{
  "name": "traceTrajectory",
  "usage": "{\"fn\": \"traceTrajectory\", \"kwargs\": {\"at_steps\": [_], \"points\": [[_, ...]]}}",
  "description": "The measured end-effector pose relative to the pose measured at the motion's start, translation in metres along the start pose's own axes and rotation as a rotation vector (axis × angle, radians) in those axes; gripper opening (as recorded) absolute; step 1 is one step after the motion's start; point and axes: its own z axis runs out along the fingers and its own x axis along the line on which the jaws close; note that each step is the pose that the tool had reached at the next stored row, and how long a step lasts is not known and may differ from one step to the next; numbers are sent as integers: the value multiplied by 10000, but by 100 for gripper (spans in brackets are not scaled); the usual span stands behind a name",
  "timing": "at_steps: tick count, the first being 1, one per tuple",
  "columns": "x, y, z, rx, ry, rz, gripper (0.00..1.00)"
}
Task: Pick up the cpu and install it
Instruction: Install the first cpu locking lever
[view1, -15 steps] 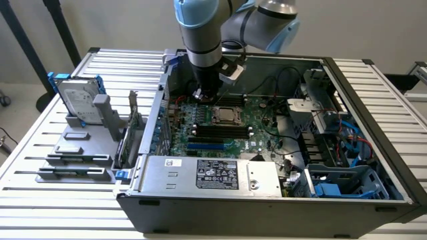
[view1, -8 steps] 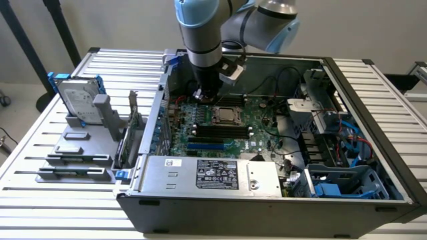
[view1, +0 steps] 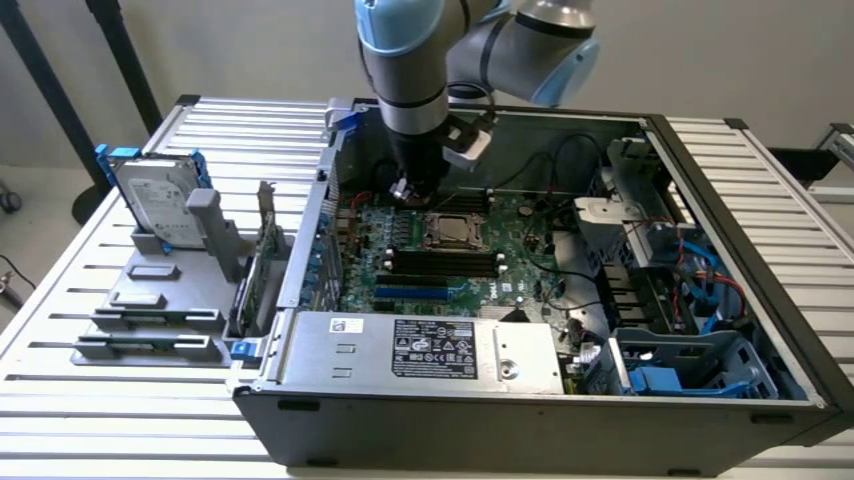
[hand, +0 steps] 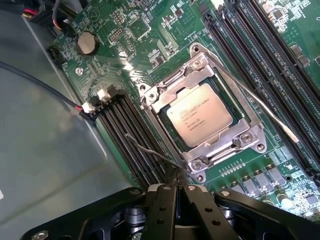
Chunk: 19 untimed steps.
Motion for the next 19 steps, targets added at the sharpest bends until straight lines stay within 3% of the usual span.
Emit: {"fn": "traceTrajectory", "kwargs": {"at_steps": [19], "points": [[47, 85, 55, 14, -23, 4, 11]]}}
